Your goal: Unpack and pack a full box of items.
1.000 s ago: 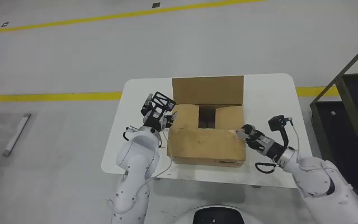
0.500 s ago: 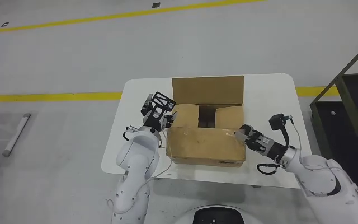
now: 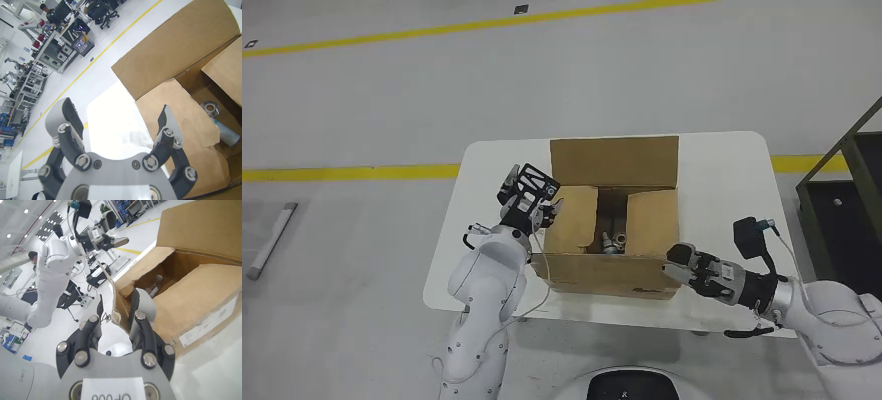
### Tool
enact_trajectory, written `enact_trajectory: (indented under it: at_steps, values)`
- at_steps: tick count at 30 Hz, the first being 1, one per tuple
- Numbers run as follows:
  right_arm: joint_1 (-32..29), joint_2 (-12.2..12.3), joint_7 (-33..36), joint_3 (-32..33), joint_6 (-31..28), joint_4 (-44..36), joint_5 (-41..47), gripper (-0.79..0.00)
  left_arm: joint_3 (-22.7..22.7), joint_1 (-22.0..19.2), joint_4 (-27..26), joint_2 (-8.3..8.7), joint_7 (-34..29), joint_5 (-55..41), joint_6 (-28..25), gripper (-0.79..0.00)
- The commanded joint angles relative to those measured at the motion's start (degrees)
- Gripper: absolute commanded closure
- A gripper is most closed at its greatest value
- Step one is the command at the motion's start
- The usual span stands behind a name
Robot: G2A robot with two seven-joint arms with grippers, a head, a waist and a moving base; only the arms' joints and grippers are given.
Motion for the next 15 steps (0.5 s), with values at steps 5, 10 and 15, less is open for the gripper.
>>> enact_trajectory:
  at_steps: [5, 10, 15]
  values:
    - [-3.22, 0.8, 2.0, 0.76, -2.73, -1.97, 1.48, -0.363, -0.11, -0.27, -0.08, 0.24, -0.14, -0.09, -0.32, -0.785]
    - [-6.42, 1.44, 3.43, 0.79, -4.03, -3.58, 3.81, -0.354, 0.09, -0.4, -0.03, 0.44, -0.05, 0.13, -0.55, -0.785]
    - [-8.43, 2.31, 7.2, 0.95, -5.62, -4.36, 5.82, -0.391, 0.47, -0.64, 0.11, 0.56, -0.18, 0.03, -0.4, -0.785]
